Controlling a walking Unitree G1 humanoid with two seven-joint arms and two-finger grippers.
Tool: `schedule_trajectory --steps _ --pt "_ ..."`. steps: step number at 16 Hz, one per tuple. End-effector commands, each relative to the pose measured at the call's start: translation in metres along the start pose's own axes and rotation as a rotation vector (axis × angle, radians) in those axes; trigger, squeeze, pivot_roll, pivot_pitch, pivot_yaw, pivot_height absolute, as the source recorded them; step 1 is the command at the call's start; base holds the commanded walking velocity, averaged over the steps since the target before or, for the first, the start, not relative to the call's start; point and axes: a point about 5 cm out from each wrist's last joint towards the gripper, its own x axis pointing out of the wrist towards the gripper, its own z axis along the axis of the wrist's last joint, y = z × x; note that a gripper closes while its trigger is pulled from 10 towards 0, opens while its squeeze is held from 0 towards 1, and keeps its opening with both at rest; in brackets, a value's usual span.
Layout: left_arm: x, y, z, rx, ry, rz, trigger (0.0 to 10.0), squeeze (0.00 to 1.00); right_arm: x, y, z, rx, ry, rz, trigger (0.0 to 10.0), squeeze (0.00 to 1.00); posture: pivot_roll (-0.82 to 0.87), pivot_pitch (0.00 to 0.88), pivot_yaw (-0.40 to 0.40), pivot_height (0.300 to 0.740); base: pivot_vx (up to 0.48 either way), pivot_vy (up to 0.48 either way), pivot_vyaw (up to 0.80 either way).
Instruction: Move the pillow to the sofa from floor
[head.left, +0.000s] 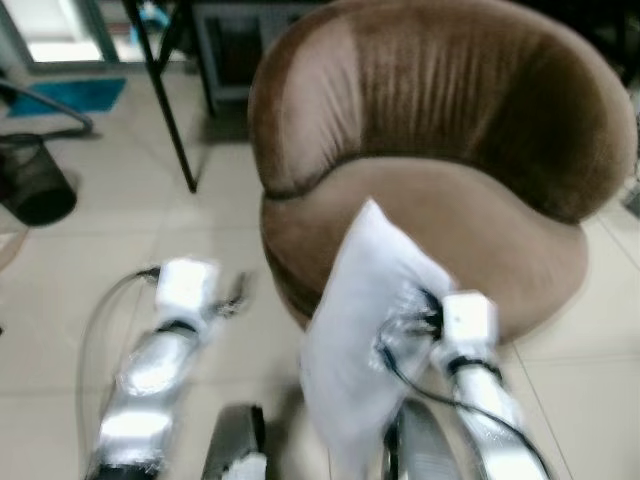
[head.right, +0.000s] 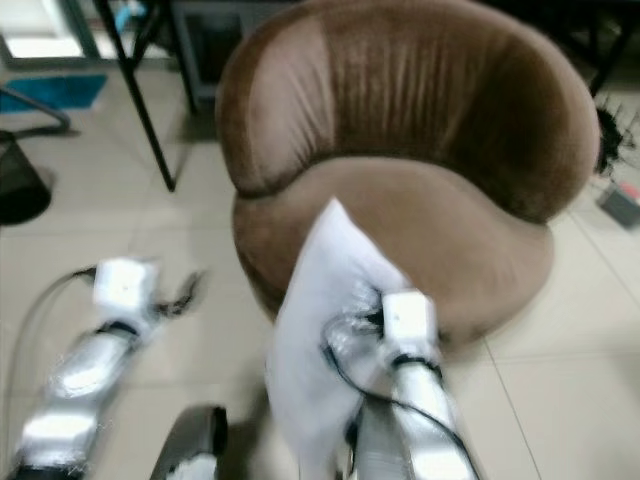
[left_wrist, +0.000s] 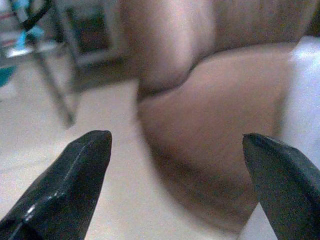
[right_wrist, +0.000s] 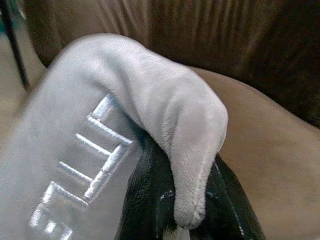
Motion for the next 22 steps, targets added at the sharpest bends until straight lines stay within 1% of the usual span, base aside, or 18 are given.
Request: schedule_trajectory --steps 1,4,9,16,19,22 --pt "-0.008 0.013 -0.009 0.037 0.042 0.033 10.0 0.0 0.003 0.007 0.005 0.032 -0.025 0.012 10.0 0.0 0.08 0.028 0.007 0.56 0.0 0.0 0.0" --pt "-0.009 0.015 -0.014 0.046 0.05 0.033 10.0 0.0 0.005 0.007 0.004 0.039 -0.025 -0.01 10.0 0.0 0.08 0.025 0.013 0.59 0.0 0.0 0.0" --pt "-0.008 0.014 -0.019 0.052 0.065 0.02 10.0 0.0 0.007 0.008 0.002 0.045 -0.027 -0.008 10.0 0.0 0.09 0.011 0.015 0.65 0.0 0.0 0.0" --pt "-0.01 0.011 -0.022 0.059 0.071 0.018 10.0 0.0 0.008 0.009 0.0 0.043 -0.026 0.008 10.0 0.0 0.09 0.003 0.005 0.72 0.0 0.0 0.0" --pt "-0.01 0.012 -0.02 0.065 0.072 0.018 10.0 0.0 0.008 0.011 0.0 0.042 -0.026 0.013 10.0 0.0 0.09 0.009 0.008 0.74 0.0 0.0 0.0" --pt "-0.008 0.012 -0.019 0.072 0.069 0.014 10.0 0.0 0.008 0.011 -0.001 0.04 -0.023 0.011 10.0 0.0 0.09 0.008 0.01 0.74 0.0 0.0 0.0"
